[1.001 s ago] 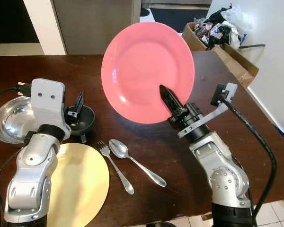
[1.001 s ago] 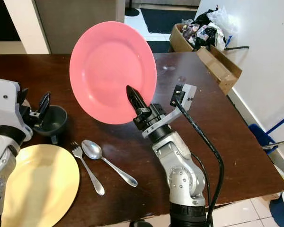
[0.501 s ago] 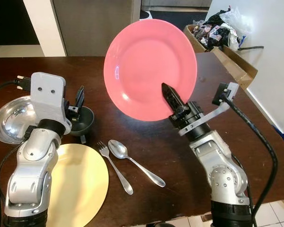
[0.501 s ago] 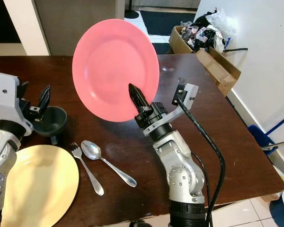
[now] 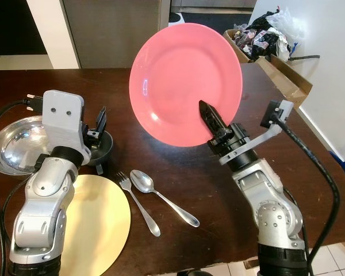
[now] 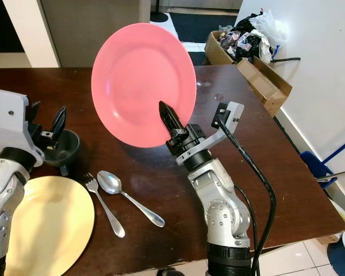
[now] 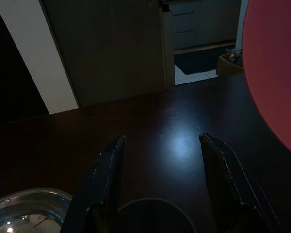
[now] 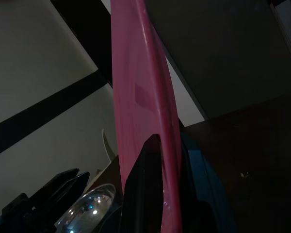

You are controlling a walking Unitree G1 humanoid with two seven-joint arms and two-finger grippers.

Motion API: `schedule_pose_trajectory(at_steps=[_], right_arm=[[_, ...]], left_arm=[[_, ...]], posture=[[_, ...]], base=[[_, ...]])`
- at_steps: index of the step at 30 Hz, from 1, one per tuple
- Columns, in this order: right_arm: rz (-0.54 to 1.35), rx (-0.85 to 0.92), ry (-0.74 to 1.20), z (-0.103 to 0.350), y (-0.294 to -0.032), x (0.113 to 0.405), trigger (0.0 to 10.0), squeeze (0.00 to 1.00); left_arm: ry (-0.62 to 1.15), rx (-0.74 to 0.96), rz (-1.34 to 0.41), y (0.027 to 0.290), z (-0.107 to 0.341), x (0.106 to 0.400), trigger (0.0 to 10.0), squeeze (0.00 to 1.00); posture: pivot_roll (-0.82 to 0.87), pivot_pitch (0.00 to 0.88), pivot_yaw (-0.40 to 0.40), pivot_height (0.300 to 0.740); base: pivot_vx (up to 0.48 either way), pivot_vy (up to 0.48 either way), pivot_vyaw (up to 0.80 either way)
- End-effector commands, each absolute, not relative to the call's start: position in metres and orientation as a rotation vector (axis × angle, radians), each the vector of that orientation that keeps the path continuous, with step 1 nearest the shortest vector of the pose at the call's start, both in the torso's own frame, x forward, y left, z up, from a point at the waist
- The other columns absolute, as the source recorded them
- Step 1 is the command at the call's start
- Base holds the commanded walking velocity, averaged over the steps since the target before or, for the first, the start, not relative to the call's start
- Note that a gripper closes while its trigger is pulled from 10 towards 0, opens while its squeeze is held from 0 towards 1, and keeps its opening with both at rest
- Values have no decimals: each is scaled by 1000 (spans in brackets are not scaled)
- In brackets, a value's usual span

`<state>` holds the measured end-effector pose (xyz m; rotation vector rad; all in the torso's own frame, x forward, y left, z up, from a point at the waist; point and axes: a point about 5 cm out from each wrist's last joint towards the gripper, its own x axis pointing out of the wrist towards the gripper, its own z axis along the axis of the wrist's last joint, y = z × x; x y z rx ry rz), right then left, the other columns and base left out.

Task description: Setting the table

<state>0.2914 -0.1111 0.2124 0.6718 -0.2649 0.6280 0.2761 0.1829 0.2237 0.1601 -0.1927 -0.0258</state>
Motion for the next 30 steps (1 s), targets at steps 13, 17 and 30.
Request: schedule_pose_trajectory(at_steps=[13, 17, 30], right_arm=[[616, 687, -254, 209, -113, 292, 10000, 0], [618, 687, -251, 208, -112, 292, 10000, 0], [619, 688, -247, 208, -111, 292, 10000, 0]], left_arm=[[-170, 168, -40, 180, 218, 271, 10000, 0], [-170, 171, -39, 179, 218, 271, 10000, 0], [-169, 173, -40, 180, 218, 271, 10000, 0]], posture=[[-37, 16, -6, 740], [-35, 16, -7, 740], [-35, 16, -3, 740]], base=[[-68, 0, 0], [-348, 0, 0], [-356, 0, 0]])
